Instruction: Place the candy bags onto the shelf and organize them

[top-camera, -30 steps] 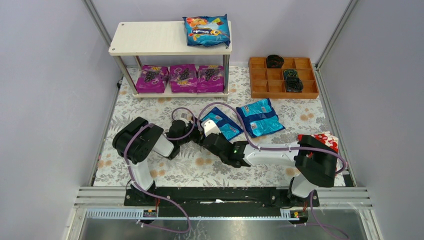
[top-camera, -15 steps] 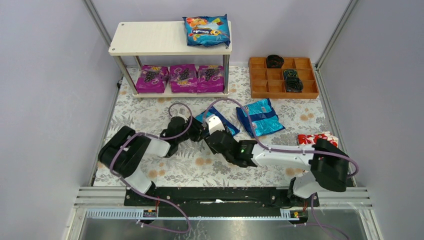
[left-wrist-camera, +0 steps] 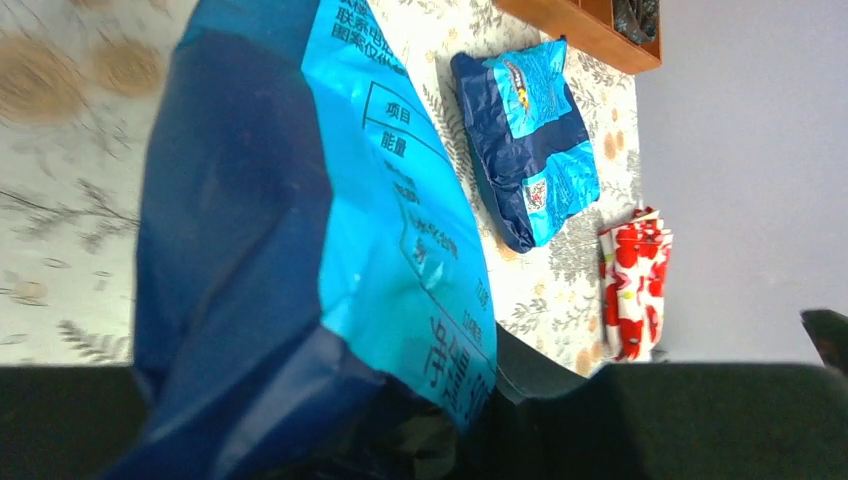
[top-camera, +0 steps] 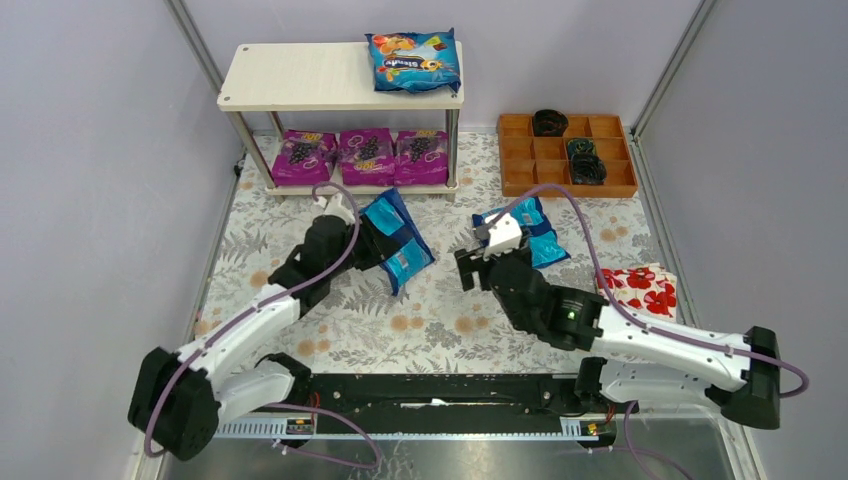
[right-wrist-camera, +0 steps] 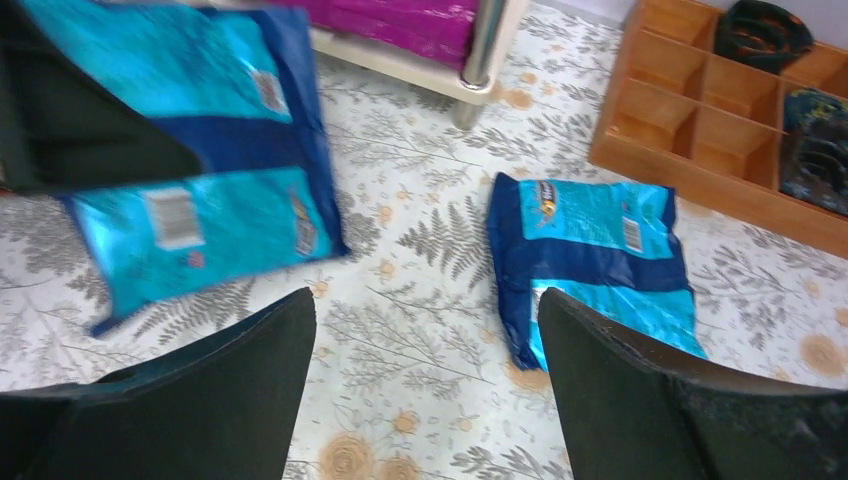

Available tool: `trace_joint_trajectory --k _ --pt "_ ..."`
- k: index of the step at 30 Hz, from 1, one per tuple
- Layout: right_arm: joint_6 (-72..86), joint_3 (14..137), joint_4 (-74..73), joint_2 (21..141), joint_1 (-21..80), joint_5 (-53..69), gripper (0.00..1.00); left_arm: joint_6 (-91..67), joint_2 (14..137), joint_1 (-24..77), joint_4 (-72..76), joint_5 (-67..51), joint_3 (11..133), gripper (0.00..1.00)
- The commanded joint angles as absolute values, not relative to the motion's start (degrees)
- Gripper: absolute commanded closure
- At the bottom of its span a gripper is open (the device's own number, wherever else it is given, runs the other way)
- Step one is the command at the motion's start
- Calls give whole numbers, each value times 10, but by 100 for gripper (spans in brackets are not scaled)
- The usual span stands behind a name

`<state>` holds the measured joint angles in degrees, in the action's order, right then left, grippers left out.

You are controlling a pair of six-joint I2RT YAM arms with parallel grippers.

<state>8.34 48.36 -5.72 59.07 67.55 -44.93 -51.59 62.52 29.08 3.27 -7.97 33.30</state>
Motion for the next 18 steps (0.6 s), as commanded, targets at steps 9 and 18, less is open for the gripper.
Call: trace_joint_trajectory --k 9,18 --pt "41 386 -39 454 672 -527 9 -161 435 289 -177 78 620 85" --pt "3 435 -91 435 671 -496 7 96 425 289 -45 239 722 79"
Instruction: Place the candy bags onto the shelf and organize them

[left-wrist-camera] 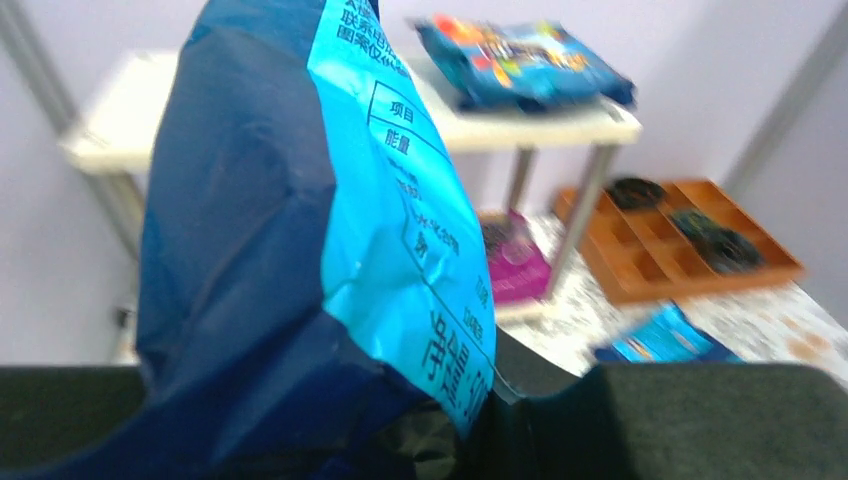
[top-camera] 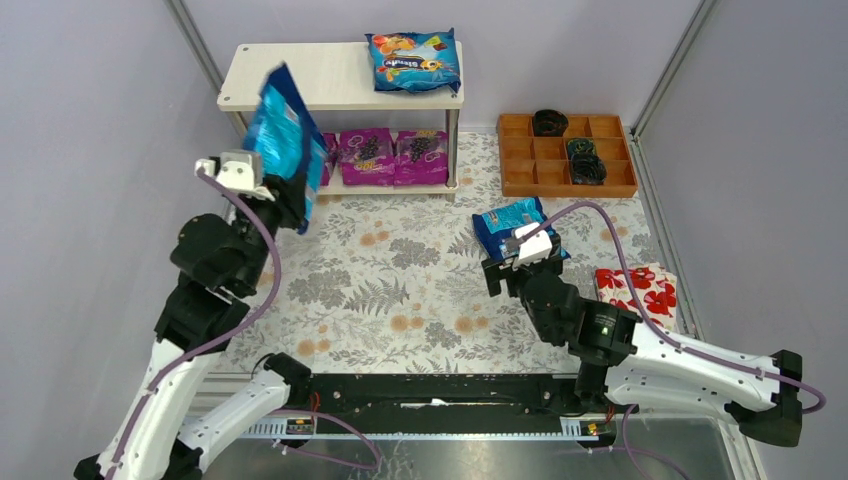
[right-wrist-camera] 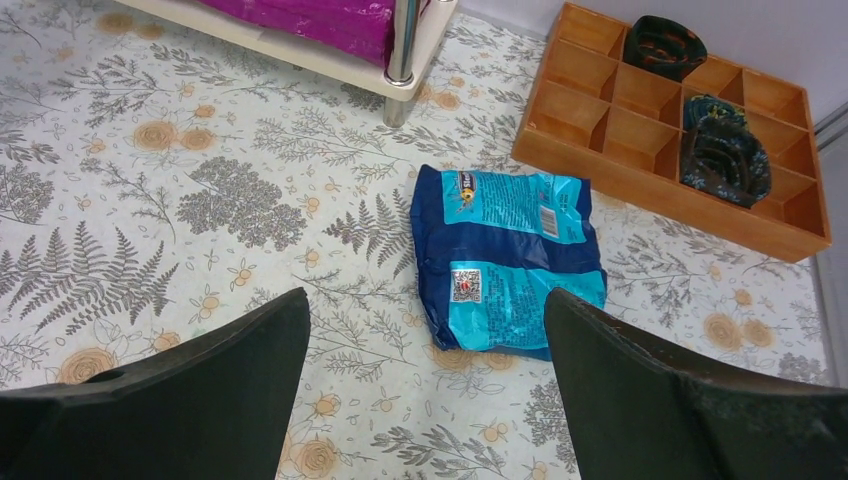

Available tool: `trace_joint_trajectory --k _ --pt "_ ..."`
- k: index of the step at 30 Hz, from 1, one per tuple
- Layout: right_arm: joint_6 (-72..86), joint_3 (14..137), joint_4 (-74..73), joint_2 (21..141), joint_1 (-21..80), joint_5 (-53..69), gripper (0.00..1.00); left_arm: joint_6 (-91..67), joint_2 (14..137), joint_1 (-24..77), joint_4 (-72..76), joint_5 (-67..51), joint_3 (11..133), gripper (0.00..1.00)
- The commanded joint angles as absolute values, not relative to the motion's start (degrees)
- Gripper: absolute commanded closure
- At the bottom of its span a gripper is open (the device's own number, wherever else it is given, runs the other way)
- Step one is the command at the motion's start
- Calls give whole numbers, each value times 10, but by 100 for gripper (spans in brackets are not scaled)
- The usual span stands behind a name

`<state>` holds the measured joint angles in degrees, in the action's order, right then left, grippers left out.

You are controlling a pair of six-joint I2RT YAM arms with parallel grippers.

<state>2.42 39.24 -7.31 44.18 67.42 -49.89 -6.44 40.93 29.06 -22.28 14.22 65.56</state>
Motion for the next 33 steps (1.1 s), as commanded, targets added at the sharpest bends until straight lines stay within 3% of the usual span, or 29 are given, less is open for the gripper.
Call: trace_joint_trajectory --k 1,11,15,23,33 --pt "3 440 -97 434 671 -494 7 121 450 289 -33 245 741 78" --pt "31 461 -170 403 671 -480 6 411 713 287 103 262 918 82" --pt "51 468 -219 371 671 -487 6 525 781 271 157 261 924 84" --pt "81 490 -303 316 671 -493 6 570 854 193 113 164 941 85" --pt "90 483 -292 325 671 -494 6 623 911 178 103 168 966 85"
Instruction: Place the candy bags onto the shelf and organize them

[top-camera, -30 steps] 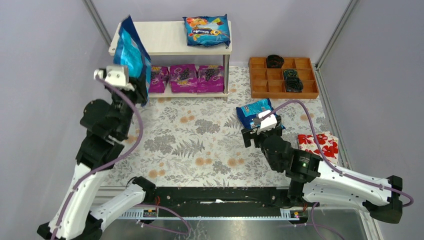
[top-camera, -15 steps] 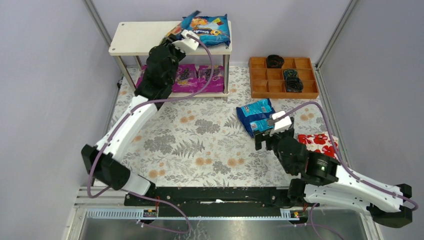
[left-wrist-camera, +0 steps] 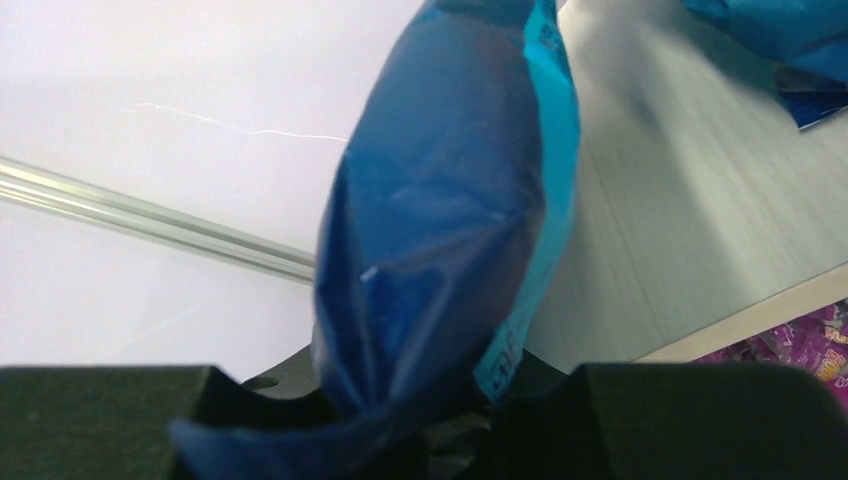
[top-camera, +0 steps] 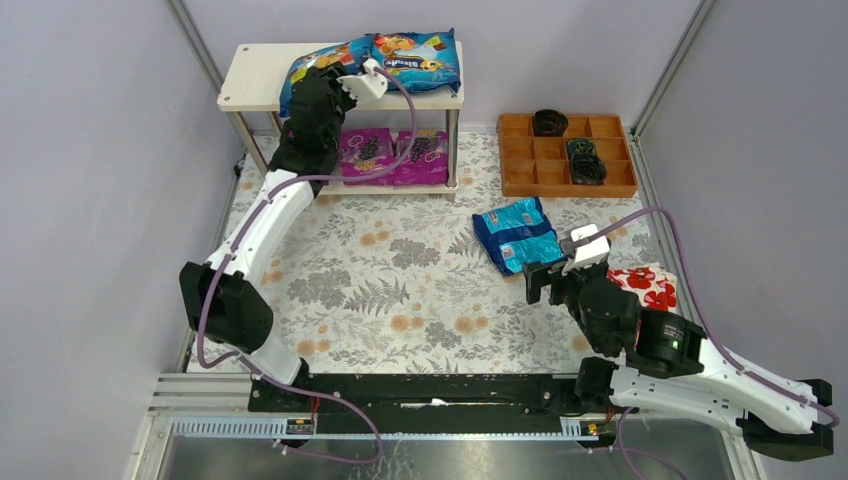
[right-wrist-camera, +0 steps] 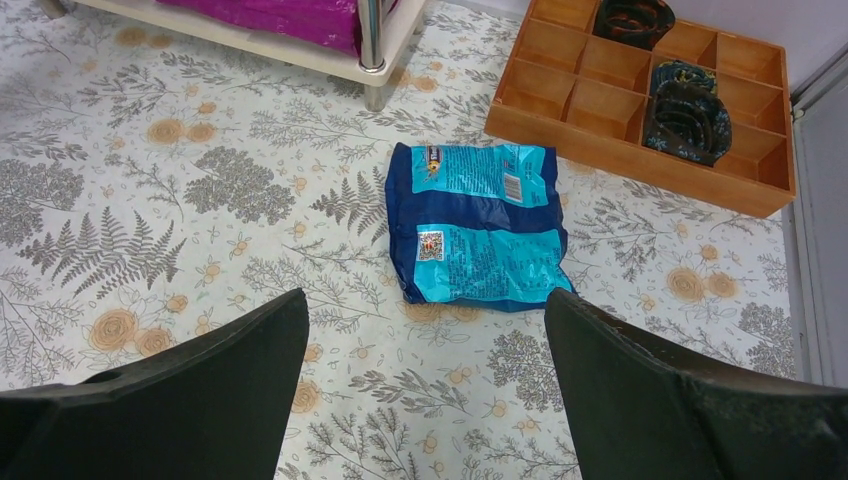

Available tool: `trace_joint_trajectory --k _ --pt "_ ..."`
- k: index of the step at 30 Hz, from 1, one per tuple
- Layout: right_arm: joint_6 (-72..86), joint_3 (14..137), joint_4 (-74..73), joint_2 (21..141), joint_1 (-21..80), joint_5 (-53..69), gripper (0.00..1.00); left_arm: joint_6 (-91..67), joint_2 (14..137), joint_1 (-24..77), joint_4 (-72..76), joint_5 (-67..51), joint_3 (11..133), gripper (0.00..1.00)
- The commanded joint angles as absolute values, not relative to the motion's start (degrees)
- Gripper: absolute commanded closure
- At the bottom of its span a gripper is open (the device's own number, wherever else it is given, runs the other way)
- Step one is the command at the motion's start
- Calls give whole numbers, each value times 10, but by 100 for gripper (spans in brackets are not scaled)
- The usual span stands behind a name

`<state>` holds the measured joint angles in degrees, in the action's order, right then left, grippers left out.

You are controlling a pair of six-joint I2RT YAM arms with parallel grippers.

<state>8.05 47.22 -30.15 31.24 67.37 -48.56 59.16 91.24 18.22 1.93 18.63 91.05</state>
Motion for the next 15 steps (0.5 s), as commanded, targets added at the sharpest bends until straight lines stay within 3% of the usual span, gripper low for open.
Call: trace_joint_trajectory --k 1,6,12,15 --pt "89 483 -291 330 671 -494 6 625 915 178 98 165 969 84" --pt "87 484 -291 348 671 -493 6 622 938 180 97 188 989 70" --pt "91 471 -276 353 671 -486 6 493 894 183 7 105 1002 29" --pt "95 466 -270 359 671 -480 6 432 866 181 -27 34 996 19"
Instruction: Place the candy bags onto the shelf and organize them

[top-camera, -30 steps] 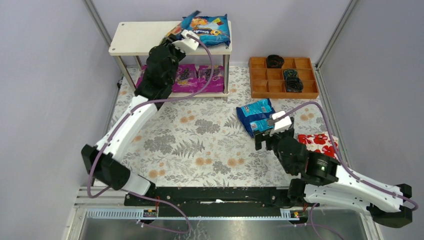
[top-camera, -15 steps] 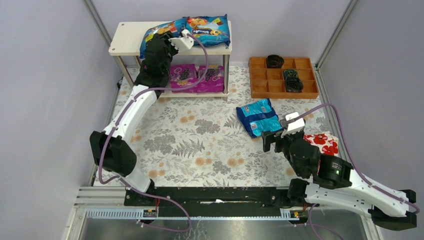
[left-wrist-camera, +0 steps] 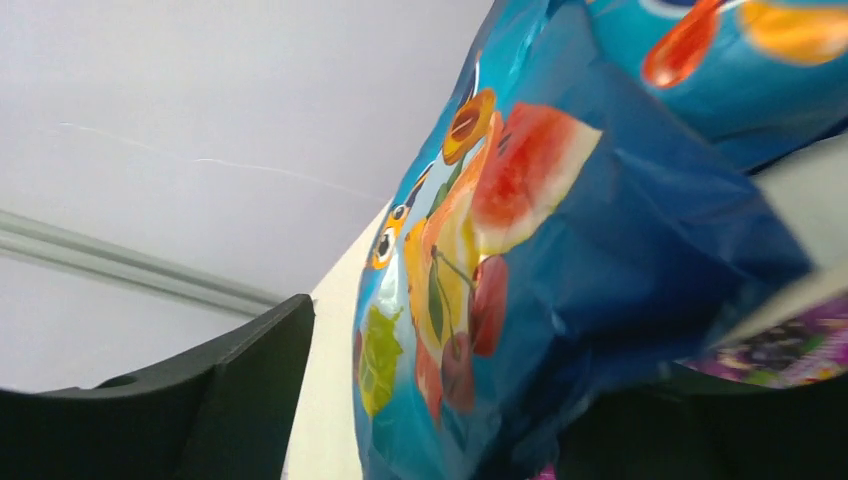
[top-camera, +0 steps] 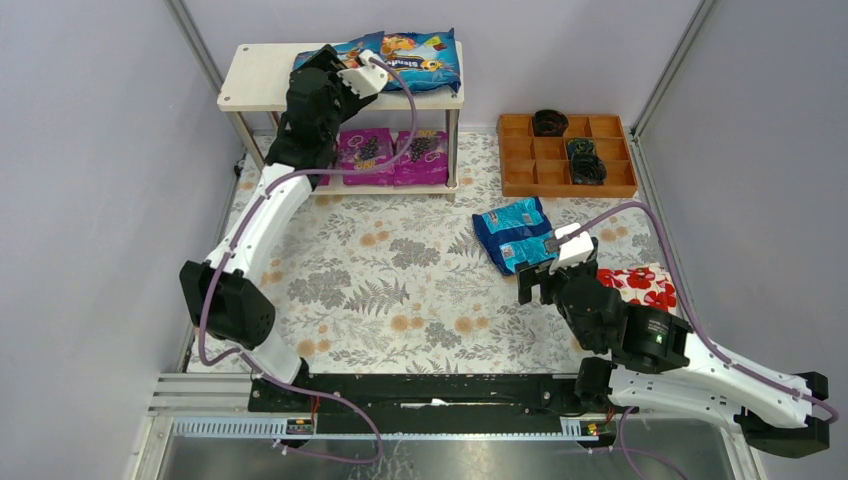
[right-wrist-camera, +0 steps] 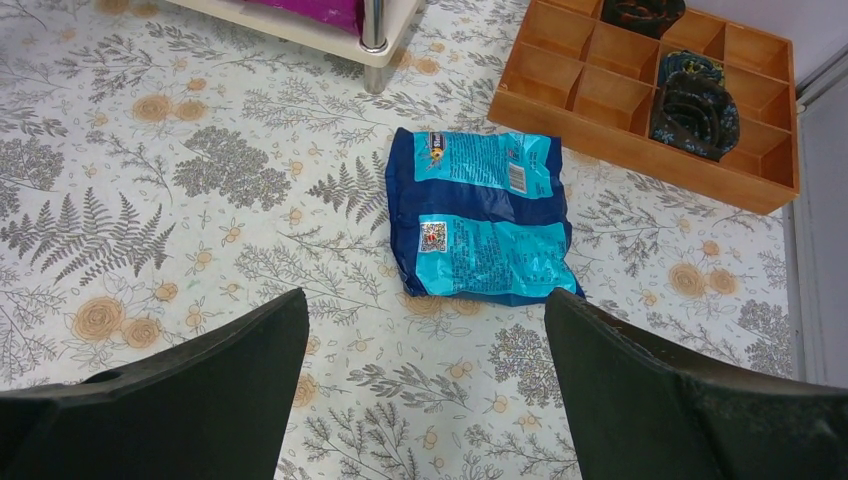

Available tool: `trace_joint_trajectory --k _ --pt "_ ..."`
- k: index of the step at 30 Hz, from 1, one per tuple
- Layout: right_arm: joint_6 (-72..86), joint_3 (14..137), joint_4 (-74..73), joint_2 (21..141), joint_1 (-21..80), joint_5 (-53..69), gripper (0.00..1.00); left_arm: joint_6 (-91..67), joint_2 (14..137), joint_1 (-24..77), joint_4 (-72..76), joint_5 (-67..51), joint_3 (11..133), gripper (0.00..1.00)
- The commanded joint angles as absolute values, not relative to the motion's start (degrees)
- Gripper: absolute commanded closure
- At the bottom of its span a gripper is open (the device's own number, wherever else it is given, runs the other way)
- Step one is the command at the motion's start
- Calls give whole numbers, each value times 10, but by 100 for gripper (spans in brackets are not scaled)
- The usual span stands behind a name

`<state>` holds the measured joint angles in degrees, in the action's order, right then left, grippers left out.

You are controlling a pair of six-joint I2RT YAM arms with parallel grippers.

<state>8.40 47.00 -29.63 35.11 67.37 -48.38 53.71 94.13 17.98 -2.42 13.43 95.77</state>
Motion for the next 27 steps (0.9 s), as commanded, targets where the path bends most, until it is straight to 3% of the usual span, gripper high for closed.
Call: trace_joint_trajectory --k 1,6,12,14,18,23,27 --pt "97 465 -267 361 671 -479 6 411 857 181 -32 16 994 14" --pt "100 459 -260 364 671 -473 6 337 823 176 -59 -65 984 2" --pt "106 450 -260 357 671 -471 6 191 750 163 -18 -154 932 1" --pt "107 445 -259 355 671 -470 6 103 731 153 19 -136 912 1" --pt "112 440 -262 350 671 -468 6 -175 712 98 -32 -59 923 4" --pt "122 431 -263 339 671 -466 6 -463 691 24 -63 -161 865 4" --pt "123 426 -261 335 671 -463 6 -614 716 -18 -68 -219 838 18"
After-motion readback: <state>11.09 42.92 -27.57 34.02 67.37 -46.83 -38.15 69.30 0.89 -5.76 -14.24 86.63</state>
